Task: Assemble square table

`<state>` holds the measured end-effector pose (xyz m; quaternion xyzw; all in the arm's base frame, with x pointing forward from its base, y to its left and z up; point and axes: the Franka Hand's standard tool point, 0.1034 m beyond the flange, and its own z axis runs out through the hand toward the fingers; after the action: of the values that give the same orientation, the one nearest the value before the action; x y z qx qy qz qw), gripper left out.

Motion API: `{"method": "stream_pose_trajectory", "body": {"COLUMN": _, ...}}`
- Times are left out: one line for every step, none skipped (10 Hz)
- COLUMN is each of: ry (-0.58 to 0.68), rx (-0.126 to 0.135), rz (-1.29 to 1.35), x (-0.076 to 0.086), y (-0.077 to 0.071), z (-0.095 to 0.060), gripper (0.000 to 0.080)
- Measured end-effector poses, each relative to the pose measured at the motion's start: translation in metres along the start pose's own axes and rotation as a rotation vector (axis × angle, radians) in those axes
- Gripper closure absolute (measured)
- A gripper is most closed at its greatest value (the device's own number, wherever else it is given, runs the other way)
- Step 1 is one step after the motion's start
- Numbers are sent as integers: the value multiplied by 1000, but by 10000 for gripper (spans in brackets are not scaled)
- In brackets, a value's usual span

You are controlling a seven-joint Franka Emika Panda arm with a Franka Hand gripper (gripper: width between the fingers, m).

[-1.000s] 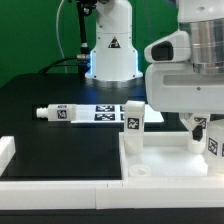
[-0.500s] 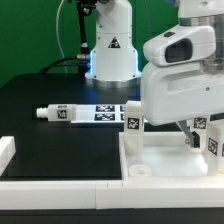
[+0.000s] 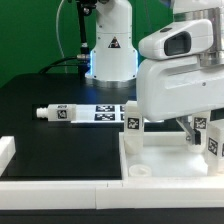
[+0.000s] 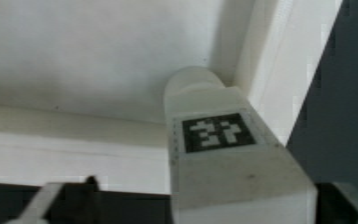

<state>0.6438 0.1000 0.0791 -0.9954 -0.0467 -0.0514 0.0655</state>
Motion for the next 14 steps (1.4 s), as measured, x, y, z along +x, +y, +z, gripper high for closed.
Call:
{"method": "stream_pose_trajectory", "body": {"ry": 0, "rx": 0, "rz": 68, "x": 0, "y": 0, "z": 0, "gripper": 411}}
{"method": "stream_pose_trajectory", "body": {"ry": 0, "rx": 0, "rz": 91, "x": 0, "y": 0, "z": 0, "gripper": 515}}
{"method": "stream_pose_trajectory", "body": {"ry": 0, "rx": 1, "rz": 193, "x": 0, "y": 0, "z": 0, "gripper": 515}}
{"method": "stream_pose_trajectory", "body": {"ry": 2, "rx": 1, "rz": 316, "x": 0, "y": -2, "z": 0, "gripper": 515}}
{"method": "stream_pose_trajectory", "body": {"ry": 6, "rx": 1, "rz": 442, "x": 1, "y": -3, "z": 1, "gripper": 515}}
{"method": "stream_pose_trajectory", "body": {"ry": 4, "rx": 8, "rz": 633, "x": 1, "y": -1, "z": 1, "gripper": 515}}
{"method": "stream_pose_trajectory", "body": {"ry": -2, "rx": 10, "rz": 806, "x": 0, "y": -1, "z": 1, "gripper": 515}}
{"method": "stream_pose_trajectory", "body": {"ry": -9, "rx": 9, "rz": 1020, "x": -2, "y": -2, "z": 1, "gripper": 515}}
{"method": "stream_pose_trajectory", "body": {"ry": -11, "rx": 3, "rz": 1168, "x": -2, "y": -2, "z": 1, "gripper": 514}}
{"method": "stream_pose_trajectory", "body": {"ry": -13, "rx": 5, "rz": 1204, "x": -2, "y": -2, "z": 1, "gripper": 514}}
{"method": "stream_pose_trajectory", "body": {"ry": -17, "rx": 10, "rz": 1250, "x": -3, "y": -3, "z": 2, "gripper": 514}}
{"method": "stream_pose_trajectory", "body": {"ry": -22, "rx": 13, "rz": 1331, "x": -4, "y": -3, "z": 3, "gripper": 514}}
{"method": "stream_pose_trajectory", "body": {"ry": -24, "rx": 16, "rz": 1385, "x": -4, "y": -3, "z": 3, "gripper": 514}}
{"method": "stream_pose_trajectory", "body": {"ry": -31, "rx": 24, "rz": 1455, "x": -4, "y": -3, "z": 3, "gripper": 514}}
